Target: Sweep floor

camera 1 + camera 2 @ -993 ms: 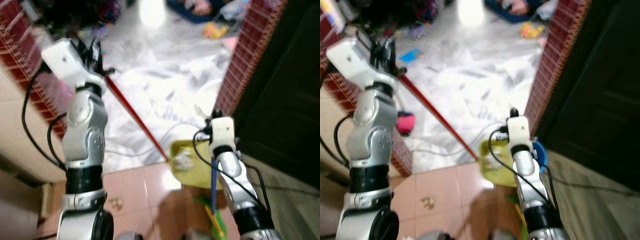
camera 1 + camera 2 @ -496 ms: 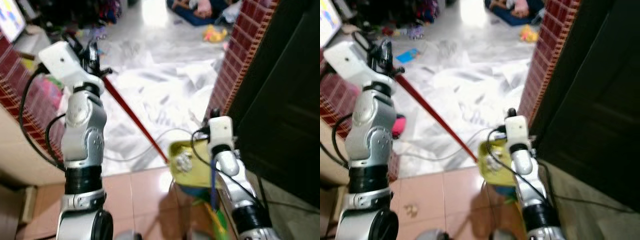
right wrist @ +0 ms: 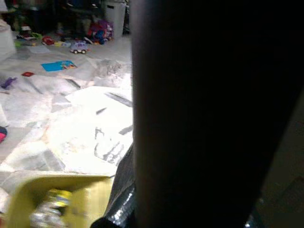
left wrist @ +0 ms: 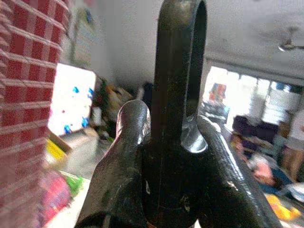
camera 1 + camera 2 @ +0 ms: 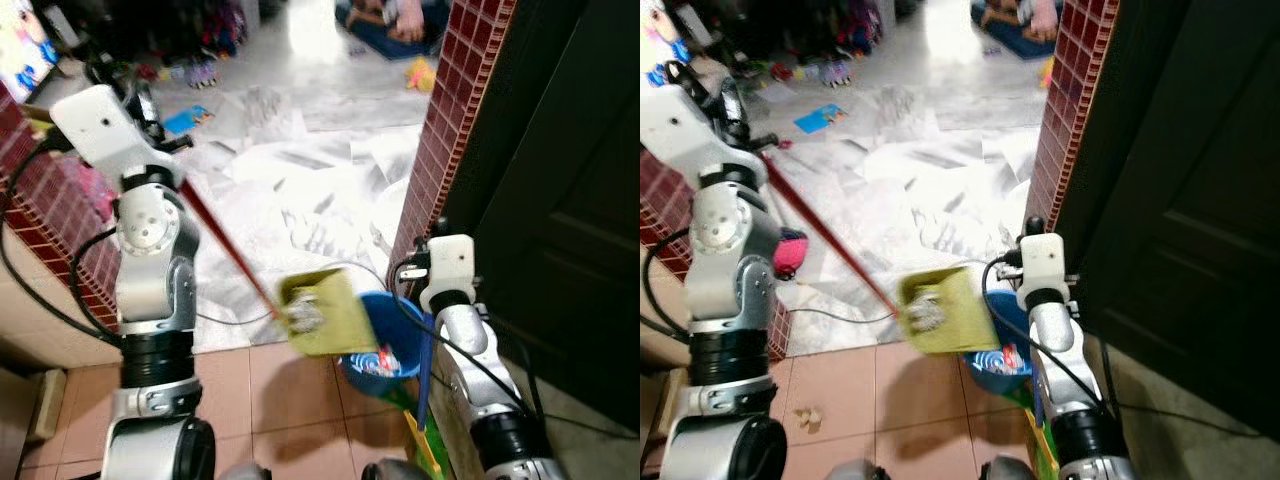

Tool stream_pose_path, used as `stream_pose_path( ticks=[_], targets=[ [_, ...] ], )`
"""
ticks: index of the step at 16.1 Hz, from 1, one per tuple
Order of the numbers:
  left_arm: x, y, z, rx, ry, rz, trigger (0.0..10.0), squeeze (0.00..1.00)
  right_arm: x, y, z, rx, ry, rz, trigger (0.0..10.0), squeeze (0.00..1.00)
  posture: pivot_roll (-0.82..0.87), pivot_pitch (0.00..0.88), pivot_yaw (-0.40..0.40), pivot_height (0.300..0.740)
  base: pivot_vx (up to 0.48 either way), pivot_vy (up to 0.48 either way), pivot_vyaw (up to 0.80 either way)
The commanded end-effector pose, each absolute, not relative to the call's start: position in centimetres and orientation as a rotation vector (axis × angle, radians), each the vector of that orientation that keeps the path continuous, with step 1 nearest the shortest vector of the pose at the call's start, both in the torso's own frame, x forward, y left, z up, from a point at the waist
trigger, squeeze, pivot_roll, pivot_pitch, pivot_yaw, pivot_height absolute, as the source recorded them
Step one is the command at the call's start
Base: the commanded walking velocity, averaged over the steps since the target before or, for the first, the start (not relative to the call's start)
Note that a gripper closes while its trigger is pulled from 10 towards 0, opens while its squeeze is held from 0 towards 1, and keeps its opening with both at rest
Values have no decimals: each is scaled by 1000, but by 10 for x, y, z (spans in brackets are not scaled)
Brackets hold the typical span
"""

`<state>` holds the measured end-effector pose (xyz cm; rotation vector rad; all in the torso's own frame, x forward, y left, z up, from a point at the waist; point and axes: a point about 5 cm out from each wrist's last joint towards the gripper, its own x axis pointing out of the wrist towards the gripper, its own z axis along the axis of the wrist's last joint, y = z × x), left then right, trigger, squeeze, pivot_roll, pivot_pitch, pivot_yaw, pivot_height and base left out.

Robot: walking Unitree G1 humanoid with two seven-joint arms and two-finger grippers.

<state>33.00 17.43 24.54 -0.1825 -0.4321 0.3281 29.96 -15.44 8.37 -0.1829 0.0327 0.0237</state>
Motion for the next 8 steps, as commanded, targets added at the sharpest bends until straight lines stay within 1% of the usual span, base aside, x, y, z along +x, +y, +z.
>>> stream_pose_path(
  ticks=[1,3,6,8],
  targets=[
    [327,171,259,-164,-520,322,10000,0,302,-156,91,-222,2,27,10000,0,-66,0,52,740,0,0,0],
    [326,151,261,-138,-554,254,10000,0,303,-157,92,-226,-1,27,10000,0,-67,0,50,740,0,0,0],
    [325,129,254,-145,-549,190,10000,0,304,-156,93,-227,-4,28,10000,0,-72,0,52,740,0,0,0],
    [326,118,258,-141,-578,153,10000,0,304,-155,93,-227,-5,27,10000,0,-76,0,55,740,0,0,0]
  ],
)
